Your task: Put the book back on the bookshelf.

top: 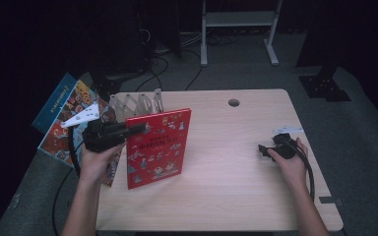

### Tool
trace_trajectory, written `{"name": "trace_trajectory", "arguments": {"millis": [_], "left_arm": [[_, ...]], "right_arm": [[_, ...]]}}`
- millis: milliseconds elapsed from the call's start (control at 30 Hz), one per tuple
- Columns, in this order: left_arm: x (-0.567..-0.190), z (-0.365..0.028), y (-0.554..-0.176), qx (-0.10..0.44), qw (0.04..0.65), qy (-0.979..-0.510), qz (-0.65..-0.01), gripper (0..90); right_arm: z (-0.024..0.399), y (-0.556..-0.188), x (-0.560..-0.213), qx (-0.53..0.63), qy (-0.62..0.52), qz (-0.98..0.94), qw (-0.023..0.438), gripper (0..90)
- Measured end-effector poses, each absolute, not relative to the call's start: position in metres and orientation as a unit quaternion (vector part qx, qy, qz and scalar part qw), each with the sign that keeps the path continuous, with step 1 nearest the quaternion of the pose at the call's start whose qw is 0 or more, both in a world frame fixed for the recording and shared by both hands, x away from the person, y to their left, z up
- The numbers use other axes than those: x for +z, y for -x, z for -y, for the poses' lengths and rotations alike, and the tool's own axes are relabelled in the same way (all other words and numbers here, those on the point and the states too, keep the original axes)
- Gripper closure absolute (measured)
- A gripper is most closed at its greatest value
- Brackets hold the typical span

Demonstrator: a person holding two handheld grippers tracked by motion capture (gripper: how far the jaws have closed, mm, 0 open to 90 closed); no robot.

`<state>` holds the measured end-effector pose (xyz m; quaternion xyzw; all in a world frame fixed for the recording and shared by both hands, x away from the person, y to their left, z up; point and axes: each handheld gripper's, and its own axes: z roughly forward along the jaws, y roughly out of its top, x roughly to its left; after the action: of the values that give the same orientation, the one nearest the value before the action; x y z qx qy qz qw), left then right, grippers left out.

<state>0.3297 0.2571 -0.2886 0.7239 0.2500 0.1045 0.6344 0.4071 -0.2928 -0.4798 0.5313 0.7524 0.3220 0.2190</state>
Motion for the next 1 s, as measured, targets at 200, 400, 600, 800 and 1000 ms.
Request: {"name": "trace_trajectory", "arguments": {"millis": [200, 400, 600, 800, 1000], "left_arm": [[-0.287, -0.277, -0.322, 0.12, 0.644, -0.708, -0.264, 79.9], [-0.285, -0.296, -0.315, 0.131, 0.648, -0.698, -0.275, 79.9], [-0.283, -0.313, -0.307, 0.145, 0.652, -0.687, -0.284, 79.9], [-0.283, -0.328, -0.303, 0.165, 0.651, -0.678, -0.298, 79.9], [-0.286, -0.338, -0.301, 0.195, 0.648, -0.663, -0.322, 79.9]], "right_arm": [[0.293, -0.408, -0.485, 0.33, -0.534, -0.744, 0.228, 13.8], [0.292, -0.409, -0.485, 0.329, -0.537, -0.743, 0.228, 12.9], [0.292, -0.409, -0.485, 0.329, -0.537, -0.743, 0.228, 12.9], [0.292, -0.409, -0.485, 0.329, -0.537, -0.742, 0.228, 12.9], [0.293, -0.409, -0.485, 0.329, -0.537, -0.742, 0.228, 12.9]]}}
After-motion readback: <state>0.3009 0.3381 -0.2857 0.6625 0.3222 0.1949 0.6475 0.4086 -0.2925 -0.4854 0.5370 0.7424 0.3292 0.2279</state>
